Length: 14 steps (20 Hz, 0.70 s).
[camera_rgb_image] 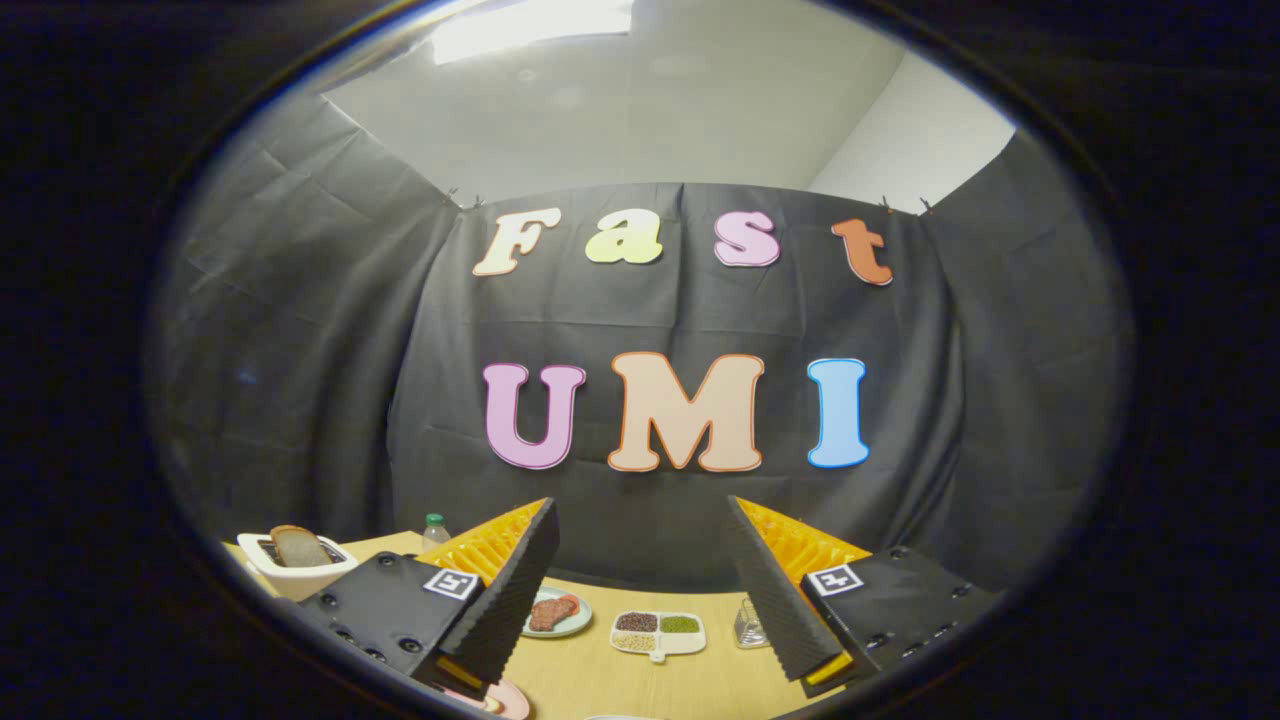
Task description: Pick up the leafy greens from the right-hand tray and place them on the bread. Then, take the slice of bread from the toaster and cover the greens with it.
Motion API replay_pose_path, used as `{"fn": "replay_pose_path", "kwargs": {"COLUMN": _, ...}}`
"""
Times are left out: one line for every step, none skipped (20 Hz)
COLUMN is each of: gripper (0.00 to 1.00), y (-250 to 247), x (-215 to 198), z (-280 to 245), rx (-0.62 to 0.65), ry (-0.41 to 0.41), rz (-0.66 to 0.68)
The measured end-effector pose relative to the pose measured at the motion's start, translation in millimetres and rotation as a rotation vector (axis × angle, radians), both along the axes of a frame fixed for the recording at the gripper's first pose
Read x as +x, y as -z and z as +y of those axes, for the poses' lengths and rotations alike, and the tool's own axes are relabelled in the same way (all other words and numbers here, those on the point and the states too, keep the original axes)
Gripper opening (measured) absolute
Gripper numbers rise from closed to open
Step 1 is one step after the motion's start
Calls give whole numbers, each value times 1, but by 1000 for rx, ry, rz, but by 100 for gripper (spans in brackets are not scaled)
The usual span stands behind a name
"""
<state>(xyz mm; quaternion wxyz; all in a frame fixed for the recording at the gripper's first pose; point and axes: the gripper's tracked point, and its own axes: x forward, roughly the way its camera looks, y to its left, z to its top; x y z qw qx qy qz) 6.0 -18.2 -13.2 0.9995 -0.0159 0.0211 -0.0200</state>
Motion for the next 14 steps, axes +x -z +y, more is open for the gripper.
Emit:
{"fn": "replay_pose_path", "kwargs": {"gripper": 100, "y": 1, "x": 0, "z": 0, "rx": -3, "ry": -3, "rz": 2}}
{"fn": "replay_pose_path", "kwargs": {"gripper": 100, "y": 2, "x": 0, "z": 1, "rx": -6, "ry": -8, "rz": 8}}
{"fn": "replay_pose_path", "kwargs": {"gripper": 100, "y": 4, "x": -1, "z": 1, "rx": -3, "ry": -13, "rz": 12}}
{"fn": "replay_pose_path", "kwargs": {"gripper": 100, "y": 4, "x": 1, "z": 1, "rx": 0, "ry": -19, "rz": 15}}
{"fn": "replay_pose_path", "kwargs": {"gripper": 100, "y": 3, "x": 1, "z": 1, "rx": 3, "ry": -24, "rz": 13}}
{"fn": "replay_pose_path", "kwargs": {"gripper": 100, "y": 3, "x": 0, "z": 3, "rx": 5, "ry": -32, "rz": 13}}
{"fn": "replay_pose_path", "kwargs": {"gripper": 100, "y": 3, "x": 1, "z": 3, "rx": 4, "ry": -42, "rz": 13}}
{"fn": "replay_pose_path", "kwargs": {"gripper": 100, "y": 5, "x": 1, "z": 3, "rx": 0, "ry": -51, "rz": 15}}
{"fn": "replay_pose_path", "kwargs": {"gripper": 100, "y": 8, "x": 0, "z": 1, "rx": -3, "ry": -60, "rz": 24}}
{"fn": "replay_pose_path", "kwargs": {"gripper": 100, "y": 11, "x": -1, "z": 1, "rx": -4, "ry": -71, "rz": 32}}
{"fn": "replay_pose_path", "kwargs": {"gripper": 100, "y": 13, "x": -2, "z": 0, "rx": -3, "ry": -81, "rz": 40}}
{"fn": "replay_pose_path", "kwargs": {"gripper": 100, "y": 16, "x": -3, "z": -2, "rx": -2, "ry": -91, "rz": 51}}
{"fn": "replay_pose_path", "kwargs": {"gripper": 100, "y": 21, "x": -3, "z": -3, "rx": -3, "ry": -103, "rz": 65}}
{"fn": "replay_pose_path", "kwargs": {"gripper": 100, "y": 27, "x": -3, "z": -5, "rx": -8, "ry": -115, "rz": 83}}
